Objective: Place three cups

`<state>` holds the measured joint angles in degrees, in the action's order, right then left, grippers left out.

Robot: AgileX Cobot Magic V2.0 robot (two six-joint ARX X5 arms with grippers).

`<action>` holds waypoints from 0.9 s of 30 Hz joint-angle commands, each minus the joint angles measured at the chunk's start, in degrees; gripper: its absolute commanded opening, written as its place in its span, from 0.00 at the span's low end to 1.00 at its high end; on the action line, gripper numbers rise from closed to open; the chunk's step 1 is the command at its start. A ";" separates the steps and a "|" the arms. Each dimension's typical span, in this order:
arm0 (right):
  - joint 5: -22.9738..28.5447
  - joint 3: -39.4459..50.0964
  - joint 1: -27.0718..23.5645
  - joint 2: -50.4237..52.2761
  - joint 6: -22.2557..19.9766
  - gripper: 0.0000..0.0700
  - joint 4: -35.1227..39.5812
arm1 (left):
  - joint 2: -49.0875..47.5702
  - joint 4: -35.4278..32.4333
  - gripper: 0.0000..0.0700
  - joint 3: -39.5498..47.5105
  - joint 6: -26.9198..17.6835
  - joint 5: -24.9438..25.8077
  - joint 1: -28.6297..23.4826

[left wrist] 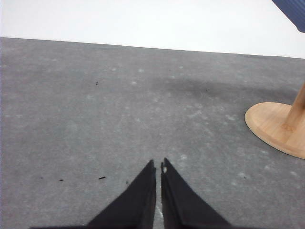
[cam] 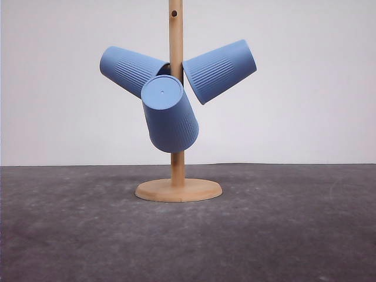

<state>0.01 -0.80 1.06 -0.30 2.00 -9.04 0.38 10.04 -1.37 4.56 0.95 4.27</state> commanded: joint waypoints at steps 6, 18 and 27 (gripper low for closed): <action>0.01 0.13 -0.02 0.09 0.96 0.02 0.46 | 0.00 -0.90 0.00 0.63 0.17 -0.11 0.09; 0.02 0.13 -0.02 0.09 0.96 0.02 0.46 | 0.00 -0.90 0.00 0.66 0.18 -0.12 0.09; 0.01 0.13 -0.02 0.09 0.96 0.02 0.46 | 0.00 -0.90 0.00 0.66 0.17 -0.11 0.09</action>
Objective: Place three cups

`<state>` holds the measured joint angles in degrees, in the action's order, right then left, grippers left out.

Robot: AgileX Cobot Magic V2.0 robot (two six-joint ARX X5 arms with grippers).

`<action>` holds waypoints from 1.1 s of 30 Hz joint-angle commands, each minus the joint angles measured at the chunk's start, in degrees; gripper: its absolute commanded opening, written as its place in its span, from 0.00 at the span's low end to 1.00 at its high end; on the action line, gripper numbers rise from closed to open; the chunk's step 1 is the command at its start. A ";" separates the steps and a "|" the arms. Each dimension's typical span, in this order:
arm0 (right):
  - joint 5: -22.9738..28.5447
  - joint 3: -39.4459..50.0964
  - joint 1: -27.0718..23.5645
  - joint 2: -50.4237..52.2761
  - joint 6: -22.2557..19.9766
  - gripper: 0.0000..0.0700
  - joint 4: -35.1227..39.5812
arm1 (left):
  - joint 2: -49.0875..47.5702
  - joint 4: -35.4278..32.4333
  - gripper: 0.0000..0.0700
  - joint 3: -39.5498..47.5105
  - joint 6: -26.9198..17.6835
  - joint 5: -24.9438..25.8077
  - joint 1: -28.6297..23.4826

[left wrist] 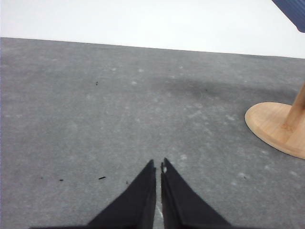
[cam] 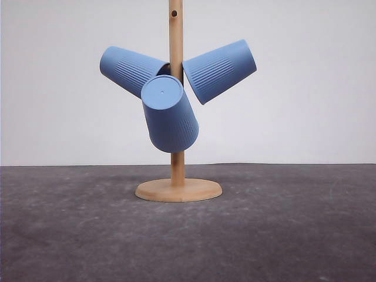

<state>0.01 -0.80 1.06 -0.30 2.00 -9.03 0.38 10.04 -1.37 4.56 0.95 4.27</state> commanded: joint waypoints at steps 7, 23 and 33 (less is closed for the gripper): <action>0.02 0.13 -0.02 0.09 0.96 0.02 0.45 | 0.00 -0.90 0.00 0.64 0.17 -0.12 0.09; 0.00 0.13 -0.02 0.09 0.96 0.02 0.45 | 0.00 -0.90 0.00 0.63 0.17 -0.11 0.09; 0.01 0.13 -0.02 0.09 0.96 0.02 0.45 | 0.00 -0.90 0.00 0.65 0.17 -0.11 0.09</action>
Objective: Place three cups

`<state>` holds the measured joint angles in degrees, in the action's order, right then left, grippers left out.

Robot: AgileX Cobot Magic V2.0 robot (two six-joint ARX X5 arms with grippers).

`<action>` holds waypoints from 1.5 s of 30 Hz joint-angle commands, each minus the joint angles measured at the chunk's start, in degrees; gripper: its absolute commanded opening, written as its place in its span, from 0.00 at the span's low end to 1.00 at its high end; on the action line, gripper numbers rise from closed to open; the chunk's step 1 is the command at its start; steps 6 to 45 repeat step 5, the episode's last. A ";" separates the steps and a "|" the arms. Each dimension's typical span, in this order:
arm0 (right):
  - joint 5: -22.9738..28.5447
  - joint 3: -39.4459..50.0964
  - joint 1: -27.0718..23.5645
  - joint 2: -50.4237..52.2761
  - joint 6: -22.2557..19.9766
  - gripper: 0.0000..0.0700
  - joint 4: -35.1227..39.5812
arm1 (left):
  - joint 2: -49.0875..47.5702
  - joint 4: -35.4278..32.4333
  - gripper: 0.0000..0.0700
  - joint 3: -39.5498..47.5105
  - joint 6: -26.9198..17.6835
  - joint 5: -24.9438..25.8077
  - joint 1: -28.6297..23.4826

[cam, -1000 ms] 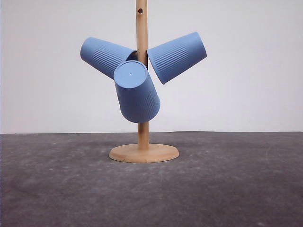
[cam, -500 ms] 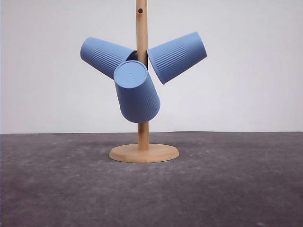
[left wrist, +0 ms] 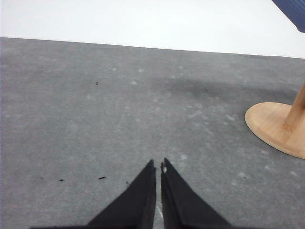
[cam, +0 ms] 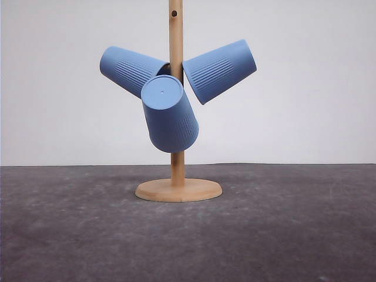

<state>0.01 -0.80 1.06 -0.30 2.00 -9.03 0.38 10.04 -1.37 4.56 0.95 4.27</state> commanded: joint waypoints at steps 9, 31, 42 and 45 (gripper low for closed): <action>0.02 0.13 -0.02 0.09 0.96 0.02 0.45 | 0.00 -0.90 0.00 0.66 0.17 -0.11 0.09; 0.02 0.13 -0.02 0.09 0.96 0.02 0.45 | 0.00 -0.90 0.00 0.66 0.17 -0.11 0.09; 0.02 0.13 -0.02 0.09 0.96 0.02 0.45 | 0.00 -0.90 0.00 0.66 0.17 -0.11 0.09; 0.02 0.13 -0.02 0.09 0.96 0.02 0.45 | 0.00 -0.90 0.00 0.66 0.17 -0.11 0.09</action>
